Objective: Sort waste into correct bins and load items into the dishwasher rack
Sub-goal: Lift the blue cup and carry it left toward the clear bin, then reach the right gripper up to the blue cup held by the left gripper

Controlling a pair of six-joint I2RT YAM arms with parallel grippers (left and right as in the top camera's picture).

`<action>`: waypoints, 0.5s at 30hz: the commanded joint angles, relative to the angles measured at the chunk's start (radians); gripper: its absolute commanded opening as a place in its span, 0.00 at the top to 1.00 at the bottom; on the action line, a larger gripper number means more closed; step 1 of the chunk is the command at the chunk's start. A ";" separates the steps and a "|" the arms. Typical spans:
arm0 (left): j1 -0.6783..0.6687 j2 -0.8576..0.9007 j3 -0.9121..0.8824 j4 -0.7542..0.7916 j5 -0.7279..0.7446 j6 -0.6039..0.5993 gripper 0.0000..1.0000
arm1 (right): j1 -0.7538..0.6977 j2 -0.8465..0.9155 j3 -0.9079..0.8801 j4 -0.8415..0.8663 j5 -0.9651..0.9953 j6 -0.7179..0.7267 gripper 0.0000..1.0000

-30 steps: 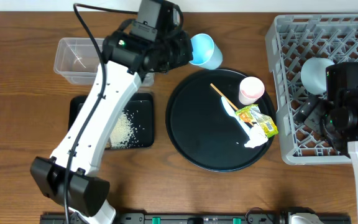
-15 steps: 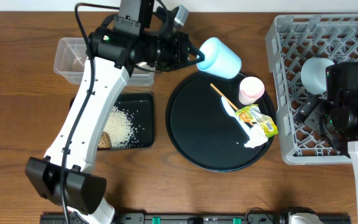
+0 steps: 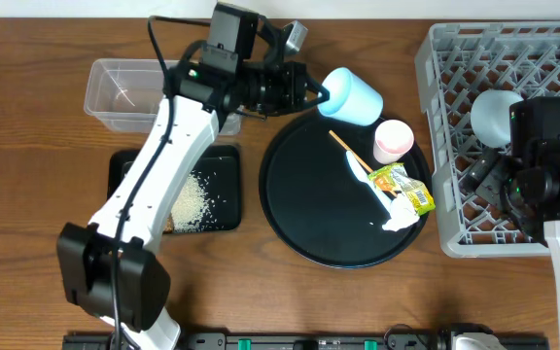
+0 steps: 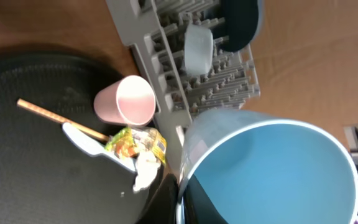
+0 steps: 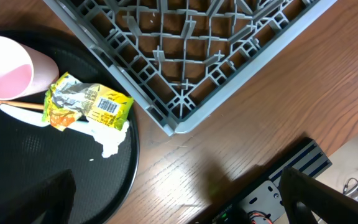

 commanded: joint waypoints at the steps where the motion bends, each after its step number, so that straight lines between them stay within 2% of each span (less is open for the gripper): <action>1: 0.003 0.014 -0.045 0.074 -0.002 -0.117 0.94 | -0.008 -0.001 0.002 0.000 0.001 0.013 0.01; 7: 0.003 0.024 -0.112 0.218 -0.002 -0.232 0.94 | -0.008 -0.001 0.002 0.040 -0.070 0.013 0.01; 12: 0.003 0.024 -0.115 0.235 -0.001 -0.281 0.94 | -0.008 -0.001 0.002 0.137 -0.242 0.012 0.01; 15: 0.003 0.024 -0.115 0.237 0.020 -0.328 0.94 | -0.007 0.004 -0.004 0.243 -0.416 -0.113 0.01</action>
